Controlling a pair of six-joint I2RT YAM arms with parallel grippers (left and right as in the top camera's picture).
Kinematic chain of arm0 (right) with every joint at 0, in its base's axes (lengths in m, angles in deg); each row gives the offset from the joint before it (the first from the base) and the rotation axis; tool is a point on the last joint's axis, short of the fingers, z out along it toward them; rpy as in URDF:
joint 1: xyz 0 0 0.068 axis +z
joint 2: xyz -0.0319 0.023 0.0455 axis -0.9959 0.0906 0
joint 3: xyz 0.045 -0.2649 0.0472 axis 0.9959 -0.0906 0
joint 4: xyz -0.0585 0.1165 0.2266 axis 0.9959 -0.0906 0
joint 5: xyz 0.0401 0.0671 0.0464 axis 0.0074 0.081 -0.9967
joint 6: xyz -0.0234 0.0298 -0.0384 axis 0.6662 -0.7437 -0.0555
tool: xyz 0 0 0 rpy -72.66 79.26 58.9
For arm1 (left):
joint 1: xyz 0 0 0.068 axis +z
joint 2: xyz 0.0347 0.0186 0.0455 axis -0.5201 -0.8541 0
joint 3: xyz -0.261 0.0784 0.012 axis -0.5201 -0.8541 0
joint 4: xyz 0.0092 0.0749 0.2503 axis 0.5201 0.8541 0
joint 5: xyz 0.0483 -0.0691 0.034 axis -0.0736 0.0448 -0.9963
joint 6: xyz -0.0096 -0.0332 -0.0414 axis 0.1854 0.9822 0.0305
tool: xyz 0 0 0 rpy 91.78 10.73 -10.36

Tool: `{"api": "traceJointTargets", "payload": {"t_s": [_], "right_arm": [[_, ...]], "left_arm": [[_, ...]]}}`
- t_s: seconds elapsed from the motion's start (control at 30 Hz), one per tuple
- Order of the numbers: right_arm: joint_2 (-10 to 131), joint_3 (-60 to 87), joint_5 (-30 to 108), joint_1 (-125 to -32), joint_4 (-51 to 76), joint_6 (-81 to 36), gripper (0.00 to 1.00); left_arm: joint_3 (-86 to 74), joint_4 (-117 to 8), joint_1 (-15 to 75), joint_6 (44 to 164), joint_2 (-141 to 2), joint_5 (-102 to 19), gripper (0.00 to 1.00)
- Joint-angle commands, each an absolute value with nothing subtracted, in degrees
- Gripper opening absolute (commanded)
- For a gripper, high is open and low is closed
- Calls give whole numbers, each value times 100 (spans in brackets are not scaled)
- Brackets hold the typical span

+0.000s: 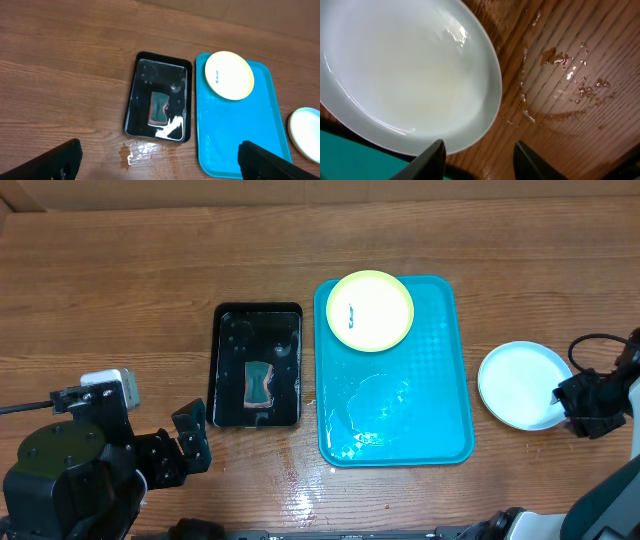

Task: Clean dirty plates on tray and stack at the side
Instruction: 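Carry the light-blue plate right and set it on the yellow plate, then grasp the yellow plate rim on the teal tray with the right gripper, slide it down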

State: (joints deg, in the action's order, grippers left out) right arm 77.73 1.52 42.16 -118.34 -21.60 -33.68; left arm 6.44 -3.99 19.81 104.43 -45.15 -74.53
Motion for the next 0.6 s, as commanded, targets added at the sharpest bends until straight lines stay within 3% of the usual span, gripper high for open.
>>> {"api": "traceJointTargets", "payload": {"t_s": [0.0, 0.17, 0.3, 0.57], "right_arm": [[7539, 423, 3573, -11683, -2197, -2572, 46], [7209, 869, 2021, -10814, -2186, -1416, 44], [7148, 1053, 2026, -9502, -1638, -1388, 43], [7865, 1035, 4531, -7181, 122, -1434, 50]], "left_arm": [[675, -408, 1970, 10316, -4528, -7543, 100], [675, -408, 1970, 10316, -4528, -7543, 100], [675, -408, 1970, 10316, -4528, -7543, 100], [675, -408, 1970, 10316, -4528, -7543, 100]]}}
